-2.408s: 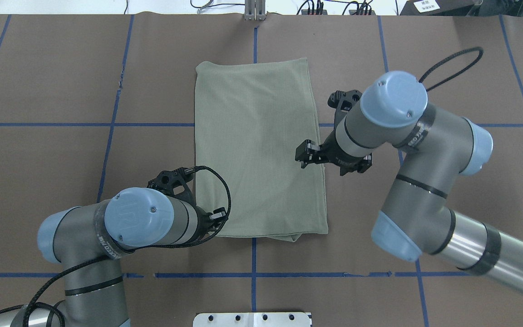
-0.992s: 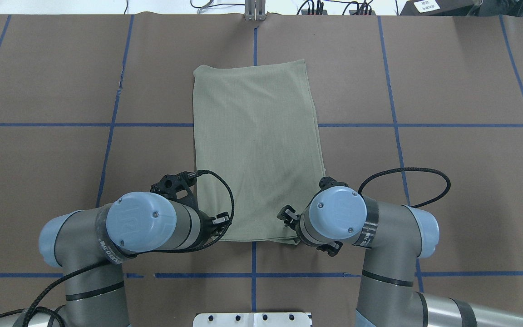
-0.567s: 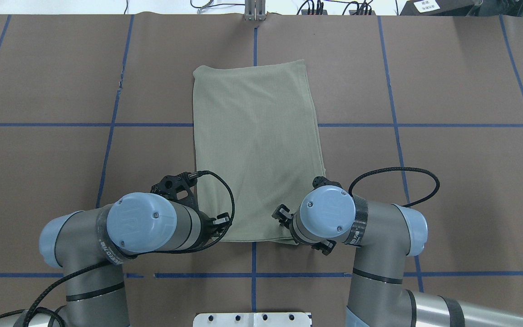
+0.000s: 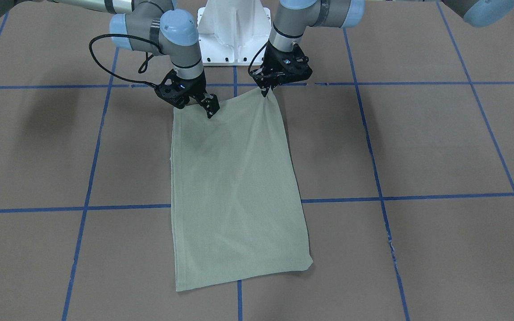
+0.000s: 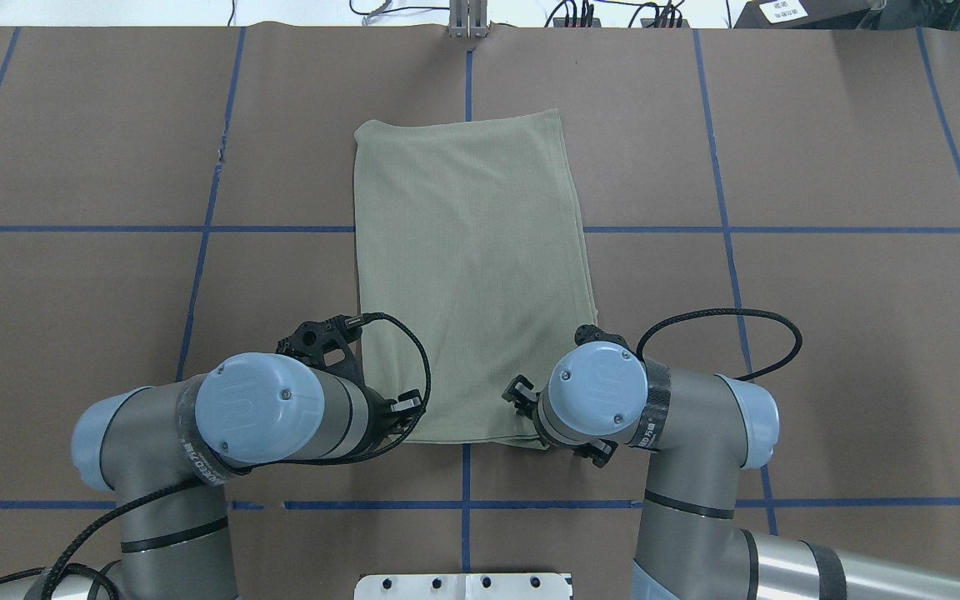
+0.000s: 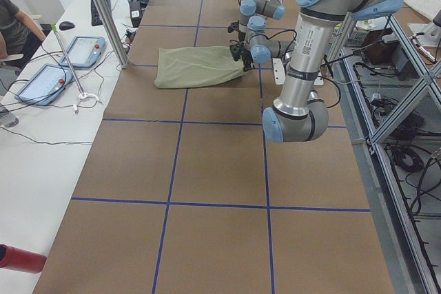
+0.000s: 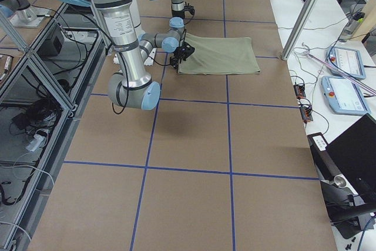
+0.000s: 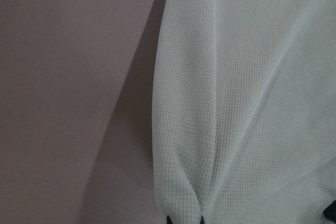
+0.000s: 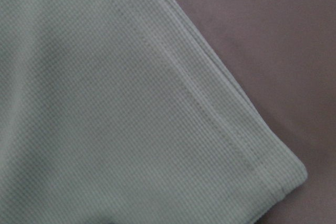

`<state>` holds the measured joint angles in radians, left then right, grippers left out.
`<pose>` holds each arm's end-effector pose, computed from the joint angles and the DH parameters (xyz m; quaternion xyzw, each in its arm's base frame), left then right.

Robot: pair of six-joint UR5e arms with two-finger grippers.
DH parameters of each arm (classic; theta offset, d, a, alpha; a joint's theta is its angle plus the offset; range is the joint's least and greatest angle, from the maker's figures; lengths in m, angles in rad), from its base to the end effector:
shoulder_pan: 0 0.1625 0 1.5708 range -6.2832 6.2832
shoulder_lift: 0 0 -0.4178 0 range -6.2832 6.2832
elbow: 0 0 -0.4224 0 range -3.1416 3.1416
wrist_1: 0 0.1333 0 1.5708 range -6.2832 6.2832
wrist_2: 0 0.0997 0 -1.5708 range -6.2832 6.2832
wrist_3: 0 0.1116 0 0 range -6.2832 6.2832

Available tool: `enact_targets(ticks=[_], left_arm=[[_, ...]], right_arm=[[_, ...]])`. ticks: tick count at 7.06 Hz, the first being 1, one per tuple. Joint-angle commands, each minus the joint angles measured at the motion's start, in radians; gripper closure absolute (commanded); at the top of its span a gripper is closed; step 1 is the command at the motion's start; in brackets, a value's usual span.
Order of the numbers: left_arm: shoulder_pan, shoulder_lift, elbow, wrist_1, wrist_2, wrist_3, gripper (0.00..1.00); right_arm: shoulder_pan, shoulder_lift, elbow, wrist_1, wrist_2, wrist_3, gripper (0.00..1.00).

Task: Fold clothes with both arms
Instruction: 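Hold both hem corners and lift them off the table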

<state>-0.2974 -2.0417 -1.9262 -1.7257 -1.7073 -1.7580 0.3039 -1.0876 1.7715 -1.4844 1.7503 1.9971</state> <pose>0.5611 -0.2955 0.2028 -0.0342 0.4727 -0.1799 0.8620 -0.6049 -0.3085 0.2750 -0.1058 -0.3684 0.2981 0.8742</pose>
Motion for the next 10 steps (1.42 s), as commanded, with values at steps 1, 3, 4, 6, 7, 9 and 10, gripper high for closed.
enact_targets(ticks=[1, 3, 4, 6, 7, 9, 10], left_arm=[[0.000, 0.000, -0.001, 0.000, 0.000, 0.000, 1.00], [0.000, 0.000, -0.001, 0.000, 0.000, 0.000, 1.00], [0.000, 0.000, -0.001, 0.000, 0.000, 0.000, 1.00], [0.004, 0.000, -0.001, 0.000, -0.002, -0.002, 1.00], [0.004, 0.000, -0.001, 0.000, 0.000, -0.002, 1.00], [0.029, 0.023, -0.057, 0.002, 0.002, -0.002, 1.00], [0.052, 0.046, -0.104, 0.003, 0.003, -0.002, 1.00]], right_arm=[[0.003, 0.002, 0.009, -0.005, 0.001, 0.000, 0.43], [0.001, 0.003, 0.019, -0.007, 0.003, 0.000, 0.91], [0.000, 0.003, 0.017, -0.007, 0.003, 0.000, 1.00], [0.001, 0.002, 0.038, -0.007, 0.003, 0.000, 1.00], [0.001, 0.000, 0.058, -0.007, 0.000, 0.017, 1.00], [0.000, -0.014, 0.129, -0.007, 0.005, 0.031, 1.00], [-0.012, -0.026, 0.179, -0.007, 0.011, 0.031, 1.00]])
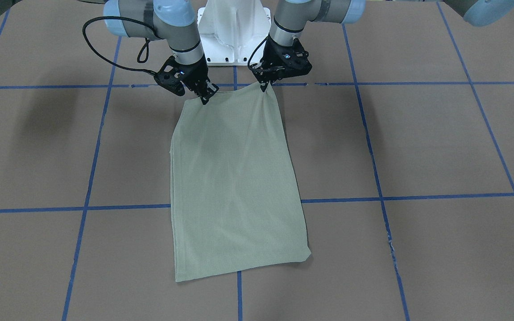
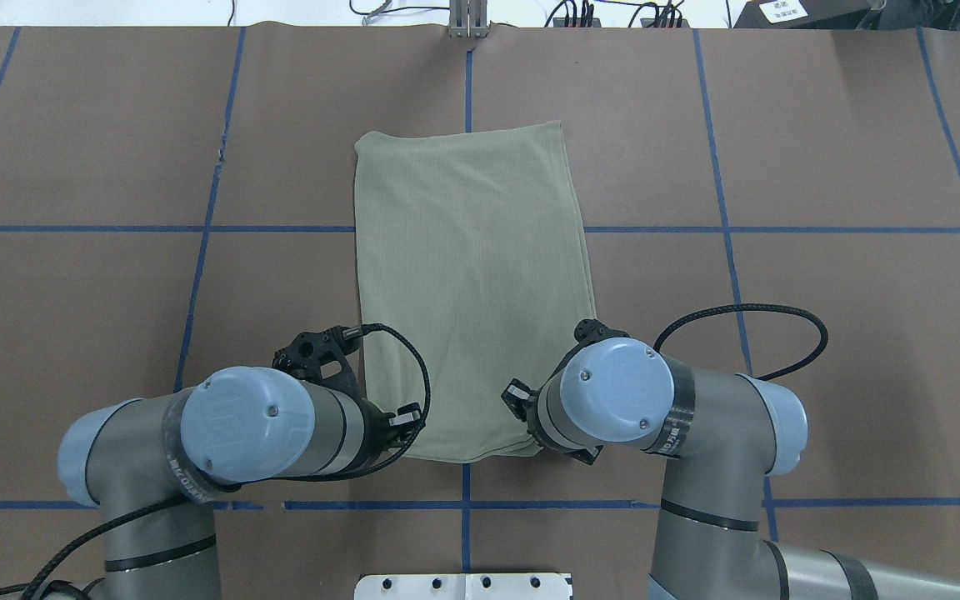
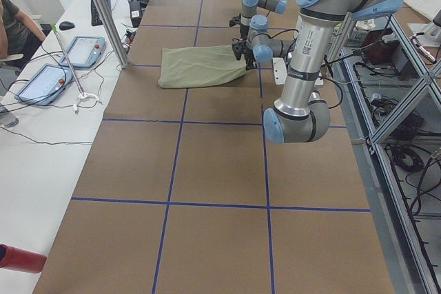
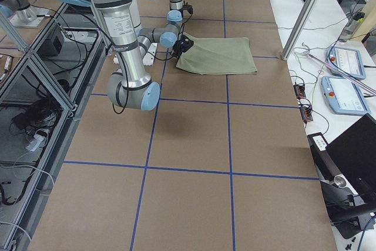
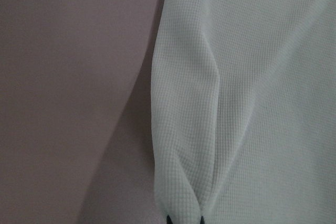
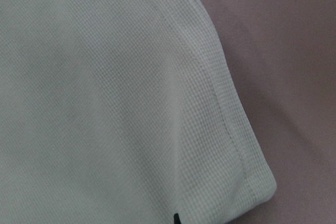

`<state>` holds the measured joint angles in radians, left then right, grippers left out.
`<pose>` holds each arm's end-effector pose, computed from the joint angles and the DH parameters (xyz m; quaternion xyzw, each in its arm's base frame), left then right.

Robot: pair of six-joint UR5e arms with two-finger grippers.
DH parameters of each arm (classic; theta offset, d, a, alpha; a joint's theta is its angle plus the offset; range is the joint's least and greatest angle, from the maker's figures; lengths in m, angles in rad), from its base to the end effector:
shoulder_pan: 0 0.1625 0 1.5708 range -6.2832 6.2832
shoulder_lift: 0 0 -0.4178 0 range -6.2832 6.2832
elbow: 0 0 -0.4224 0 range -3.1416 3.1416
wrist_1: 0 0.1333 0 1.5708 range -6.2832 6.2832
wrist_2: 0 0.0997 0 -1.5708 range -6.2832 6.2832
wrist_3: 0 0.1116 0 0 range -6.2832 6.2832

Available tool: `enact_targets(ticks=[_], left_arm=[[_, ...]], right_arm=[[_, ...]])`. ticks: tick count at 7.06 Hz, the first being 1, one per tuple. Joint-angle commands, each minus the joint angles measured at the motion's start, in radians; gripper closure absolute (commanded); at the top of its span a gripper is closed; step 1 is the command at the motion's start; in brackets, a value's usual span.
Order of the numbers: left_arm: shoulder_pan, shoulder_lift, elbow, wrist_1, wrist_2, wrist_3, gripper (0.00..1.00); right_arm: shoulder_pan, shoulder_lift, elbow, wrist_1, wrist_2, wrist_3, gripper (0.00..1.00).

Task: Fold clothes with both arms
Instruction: 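Hold both hem corners and lift them off the table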

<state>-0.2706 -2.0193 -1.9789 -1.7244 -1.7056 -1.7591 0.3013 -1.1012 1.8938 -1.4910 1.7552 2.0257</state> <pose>0.5509 -0.2756 0.1942 -0.0390 0.4848 -0.1669 0.8577 -0.5717 -0.2958 0.2284 -0.1155 -0.4131 0.2970 0.8531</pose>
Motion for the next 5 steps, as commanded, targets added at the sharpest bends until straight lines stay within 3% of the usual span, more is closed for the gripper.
enact_targets(ticks=[1, 3, 5], left_arm=[[0.059, 0.040, -0.114, 0.055, 0.001, 0.000, 1.00], [0.117, 0.048, -0.240, 0.184, 0.000, -0.035, 1.00], [0.136, 0.047, -0.320, 0.262, -0.005, -0.040, 1.00]], right_arm=[[-0.040, -0.025, 0.109, 0.000, 0.009, 0.002, 1.00], [-0.094, -0.063, 0.239, 0.000, 0.050, 0.011, 1.00], [-0.100, -0.074, 0.272, 0.000, 0.075, 0.025, 1.00]])
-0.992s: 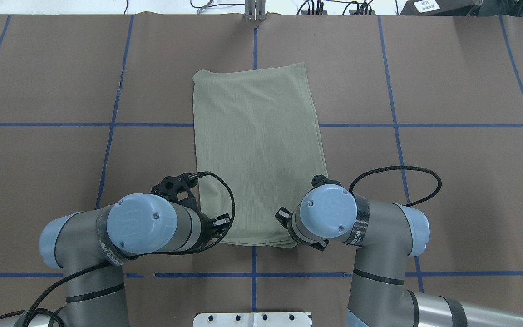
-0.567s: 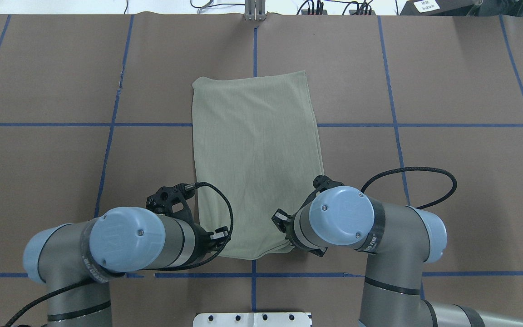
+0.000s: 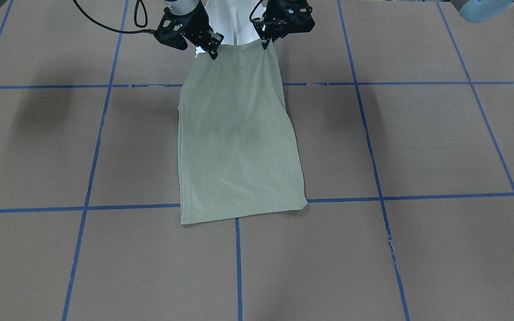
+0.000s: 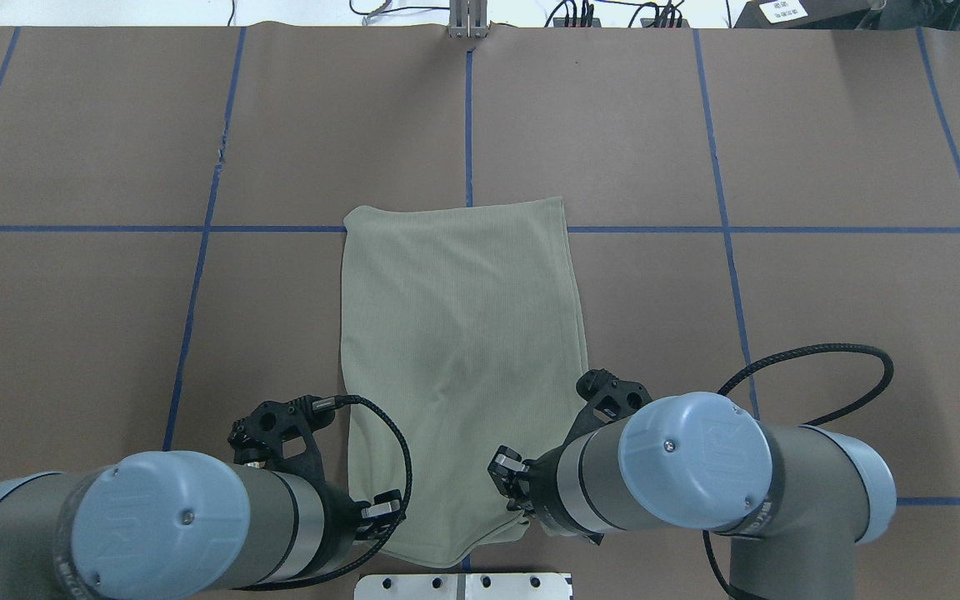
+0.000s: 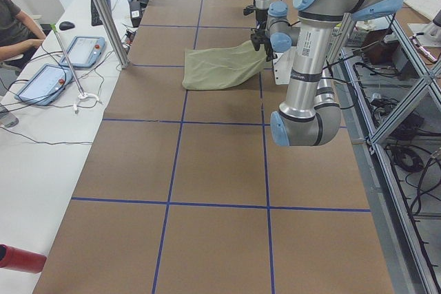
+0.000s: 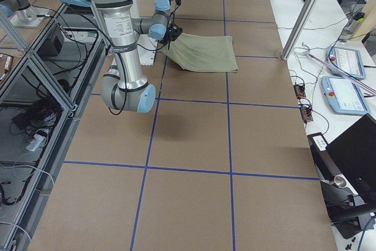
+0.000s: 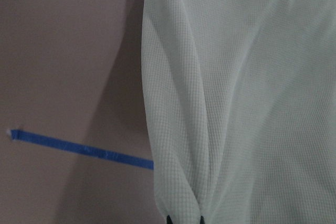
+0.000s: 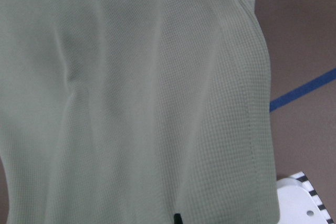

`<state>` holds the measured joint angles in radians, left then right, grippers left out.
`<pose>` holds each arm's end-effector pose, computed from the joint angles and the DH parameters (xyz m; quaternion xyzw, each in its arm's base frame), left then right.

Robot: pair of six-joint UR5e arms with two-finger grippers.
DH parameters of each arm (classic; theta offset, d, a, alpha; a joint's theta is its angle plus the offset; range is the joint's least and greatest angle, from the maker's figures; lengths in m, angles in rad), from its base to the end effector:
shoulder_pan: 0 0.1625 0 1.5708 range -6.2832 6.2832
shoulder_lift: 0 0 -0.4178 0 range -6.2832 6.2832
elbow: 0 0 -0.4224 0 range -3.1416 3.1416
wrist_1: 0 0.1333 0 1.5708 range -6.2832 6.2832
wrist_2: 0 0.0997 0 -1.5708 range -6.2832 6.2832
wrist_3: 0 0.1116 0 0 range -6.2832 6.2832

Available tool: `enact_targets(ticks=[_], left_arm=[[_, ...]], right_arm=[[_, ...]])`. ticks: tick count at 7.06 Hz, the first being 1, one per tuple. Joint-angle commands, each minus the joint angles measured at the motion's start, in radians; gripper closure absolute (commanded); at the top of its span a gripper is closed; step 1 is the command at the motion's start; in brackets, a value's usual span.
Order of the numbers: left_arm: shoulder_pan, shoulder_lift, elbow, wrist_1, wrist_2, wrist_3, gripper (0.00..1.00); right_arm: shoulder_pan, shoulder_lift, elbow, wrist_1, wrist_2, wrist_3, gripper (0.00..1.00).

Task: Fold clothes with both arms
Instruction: 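Carry both hem corners over the shirt toward the collar end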

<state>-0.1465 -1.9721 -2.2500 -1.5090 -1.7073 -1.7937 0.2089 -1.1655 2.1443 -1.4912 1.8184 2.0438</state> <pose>0.4858 -0.1911 0.1476 -0.0781 0.4838 -0.1273 0.8623 -0.5098 -0.2164 0.1621 -0.1716 -0.4826 0.2277 0.8281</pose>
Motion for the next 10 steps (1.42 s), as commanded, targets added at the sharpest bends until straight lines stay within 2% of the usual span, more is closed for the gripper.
enact_targets(ticks=[1, 2, 3, 5, 6, 8, 10], left_arm=[[0.010, -0.008, -0.034, 0.049, -0.003, -0.006, 1.00], [-0.008, -0.013, -0.027, 0.049, -0.003, -0.004, 1.00], [-0.075, -0.019, -0.020, 0.047, -0.003, -0.004, 1.00], [-0.196, -0.089, 0.086, 0.041, -0.005, 0.010, 1.00], [-0.238, -0.121, 0.163, 0.000, -0.005, 0.011, 1.00], [-0.306, -0.126, 0.248, -0.084, -0.005, 0.011, 1.00], [-0.358, -0.137, 0.335, -0.176, -0.003, 0.013, 1.00]], right_arm=[[-0.005, -0.003, 0.014, 0.002, 0.003, 0.007, 1.00], [0.035, 0.000, 0.002, 0.005, -0.002, 0.001, 1.00], [0.071, 0.006, -0.012, 0.008, -0.004, -0.004, 1.00], [0.156, 0.071, -0.067, 0.012, -0.027, -0.028, 1.00], [0.205, 0.110, -0.130, 0.014, -0.027, -0.049, 1.00], [0.294, 0.185, -0.263, 0.020, -0.024, -0.089, 1.00], [0.349, 0.240, -0.409, 0.087, -0.013, -0.083, 1.00]])
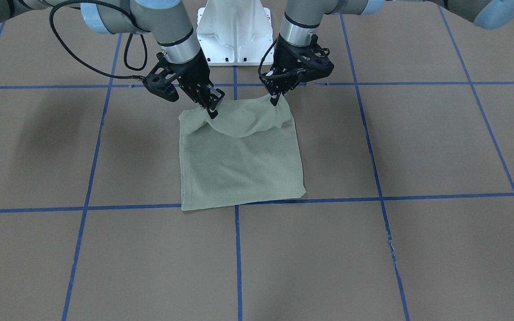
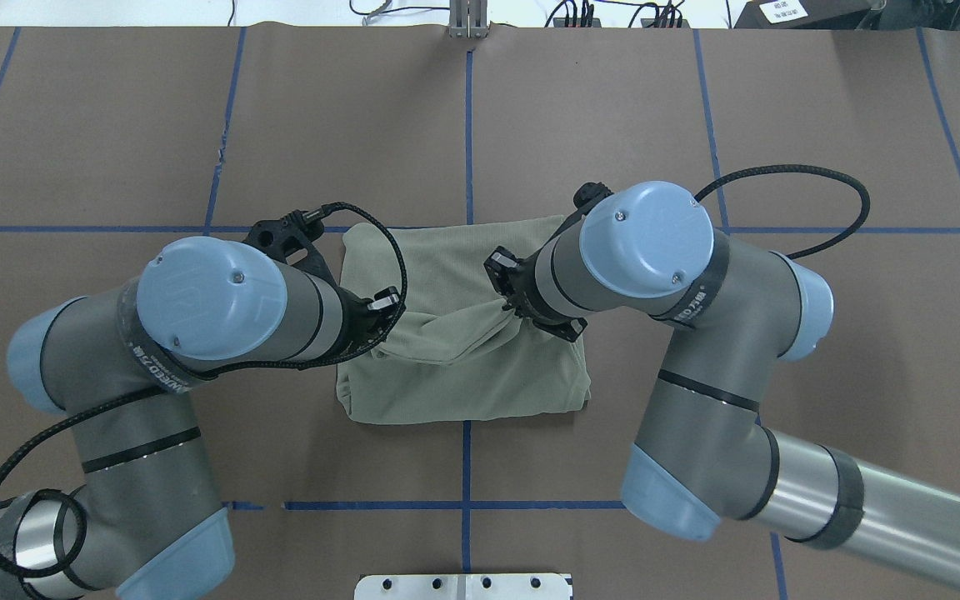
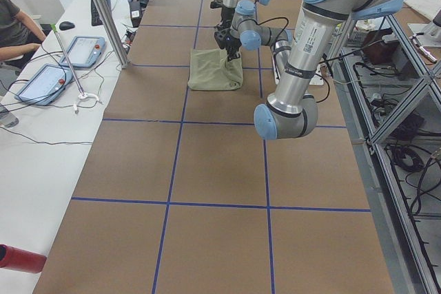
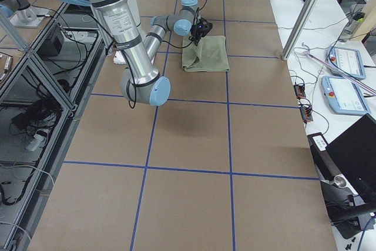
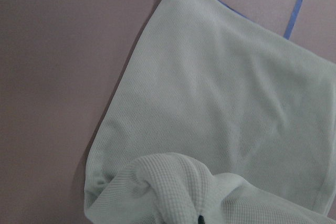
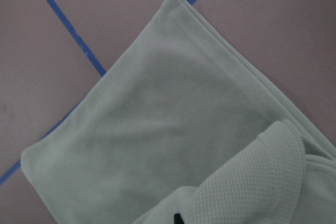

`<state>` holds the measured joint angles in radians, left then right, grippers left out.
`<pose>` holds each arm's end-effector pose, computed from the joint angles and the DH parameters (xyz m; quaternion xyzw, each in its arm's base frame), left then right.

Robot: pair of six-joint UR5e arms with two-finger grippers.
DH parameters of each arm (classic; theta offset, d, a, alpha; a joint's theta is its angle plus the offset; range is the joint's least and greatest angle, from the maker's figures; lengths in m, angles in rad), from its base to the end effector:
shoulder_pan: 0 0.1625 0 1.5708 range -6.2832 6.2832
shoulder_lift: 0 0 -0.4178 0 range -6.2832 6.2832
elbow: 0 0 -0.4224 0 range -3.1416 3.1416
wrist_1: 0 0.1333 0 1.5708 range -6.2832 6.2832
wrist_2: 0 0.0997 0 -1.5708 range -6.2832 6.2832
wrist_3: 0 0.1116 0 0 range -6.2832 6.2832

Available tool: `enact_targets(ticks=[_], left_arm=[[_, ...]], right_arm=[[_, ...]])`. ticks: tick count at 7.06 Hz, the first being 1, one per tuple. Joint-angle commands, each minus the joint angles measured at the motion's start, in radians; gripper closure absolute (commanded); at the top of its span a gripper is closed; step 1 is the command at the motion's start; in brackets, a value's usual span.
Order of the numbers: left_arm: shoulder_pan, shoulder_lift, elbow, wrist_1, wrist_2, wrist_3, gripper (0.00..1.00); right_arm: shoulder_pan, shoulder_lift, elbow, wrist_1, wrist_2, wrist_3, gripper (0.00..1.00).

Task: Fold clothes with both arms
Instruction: 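Carry both hem corners over the shirt toward the collar end, then open both grippers and raise them away from the shirt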

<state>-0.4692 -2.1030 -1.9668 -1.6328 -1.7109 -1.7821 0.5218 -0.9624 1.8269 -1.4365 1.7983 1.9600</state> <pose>0.4928 -0.3818 0.1616 -0.0001 0.4779 -0.2616 0.8385 -0.5168 -0.4219 0.1590 -0.0679 -0.4814 0.3349 0.8072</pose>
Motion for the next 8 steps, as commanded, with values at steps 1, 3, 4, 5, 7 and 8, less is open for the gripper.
enact_targets(ticks=[1, 3, 4, 5, 7, 8], left_arm=[[-0.057, -0.041, 0.125, -0.094, 0.001, 0.001, 1.00], [-0.107, -0.086, 0.251, -0.160, 0.004, 0.035, 0.49], [-0.149, -0.100, 0.311, -0.177, 0.004, 0.111, 0.00], [-0.211, -0.126, 0.384, -0.182, 0.001, 0.160, 0.00], [-0.297, -0.134, 0.446, -0.214, -0.004, 0.263, 0.00], [-0.340, -0.130, 0.447, -0.216, -0.082, 0.327, 0.00]], right_arm=[[0.049, 0.065, -0.139, 0.033, 0.015, 0.000, 1.00], [0.056, 0.082, -0.199, 0.076, 0.019, -0.003, 0.36], [0.078, 0.102, -0.255, 0.085, 0.019, -0.007, 0.00], [0.116, 0.143, -0.350, 0.112, 0.030, -0.009, 0.00], [0.187, 0.169, -0.442, 0.191, 0.120, -0.027, 0.00], [0.188, 0.174, -0.434, 0.189, 0.137, -0.070, 0.00]])
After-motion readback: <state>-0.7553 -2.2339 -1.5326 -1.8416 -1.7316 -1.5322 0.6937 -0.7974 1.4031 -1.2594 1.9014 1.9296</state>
